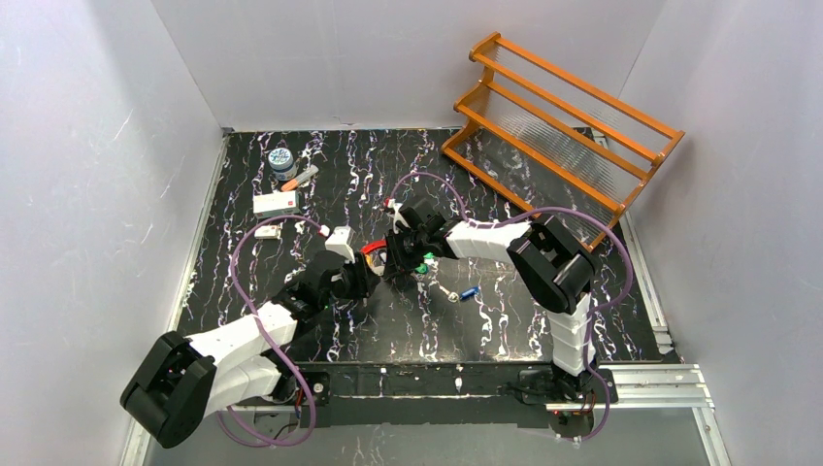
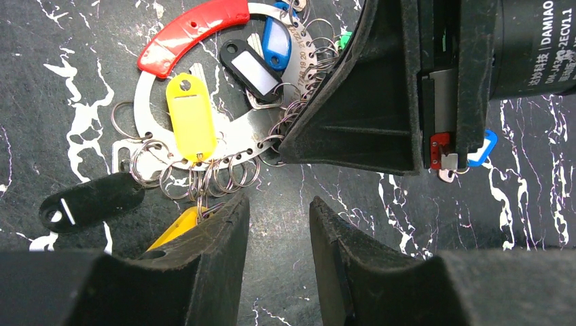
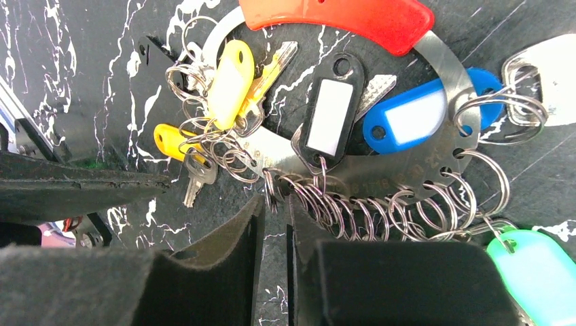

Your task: Put the keys on the keyring

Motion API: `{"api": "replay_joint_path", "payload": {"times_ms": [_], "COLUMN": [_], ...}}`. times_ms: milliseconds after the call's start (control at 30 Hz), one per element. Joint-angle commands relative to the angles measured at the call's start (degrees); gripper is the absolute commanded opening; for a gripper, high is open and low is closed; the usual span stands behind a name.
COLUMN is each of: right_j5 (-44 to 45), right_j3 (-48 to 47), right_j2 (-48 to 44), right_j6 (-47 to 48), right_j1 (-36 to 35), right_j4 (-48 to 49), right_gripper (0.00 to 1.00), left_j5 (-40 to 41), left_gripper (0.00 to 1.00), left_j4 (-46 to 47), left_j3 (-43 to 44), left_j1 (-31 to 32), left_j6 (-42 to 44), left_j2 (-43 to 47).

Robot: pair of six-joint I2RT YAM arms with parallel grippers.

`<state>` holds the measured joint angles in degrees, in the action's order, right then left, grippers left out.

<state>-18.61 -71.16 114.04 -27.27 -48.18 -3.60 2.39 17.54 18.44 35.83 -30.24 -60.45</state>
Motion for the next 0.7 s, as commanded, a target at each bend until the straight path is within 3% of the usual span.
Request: {"api": "replay_joint_path", "payload": {"times_ms": [0,100,233,467,667], "right_j5": [-1.43,-2.49,-3.53,-8.04,-11.07], "right_j3": [-1.32,-2.47,-3.11,-2.08,-0.9], "right_j2": [1.0,2.11,1.62,-1.94,-6.18], "right_j6": [-0.44,-1.14,-2.01,-5.77,-9.56], "right_j1": [-0.12,-0.07,0.08,1.84,4.07], "right_j4": [1.49,2.04,2.41,2.62,1.06], "right_gripper": [0.25,0.22,0.02,0.01,0.01], "left_j5": [0.68,0.77,0.65,-0.63,-6.61], "left_gripper": [0.37,0.37,0.37,0.37,0.38], "left_j4": [-0.55,-0.9,-1.44,-0.92,3.94], "left_j3": [-0.42,-0.42,-0.52,-0.78,-2.18], "left_j1": [-0.15,-0.15,-0.15,-0.15,-0.15], "left_j6": [0.53,0.68,1.92,8.93,18.57], "left_j2": [1.24,1.8,2.49,5.38,10.07]}}
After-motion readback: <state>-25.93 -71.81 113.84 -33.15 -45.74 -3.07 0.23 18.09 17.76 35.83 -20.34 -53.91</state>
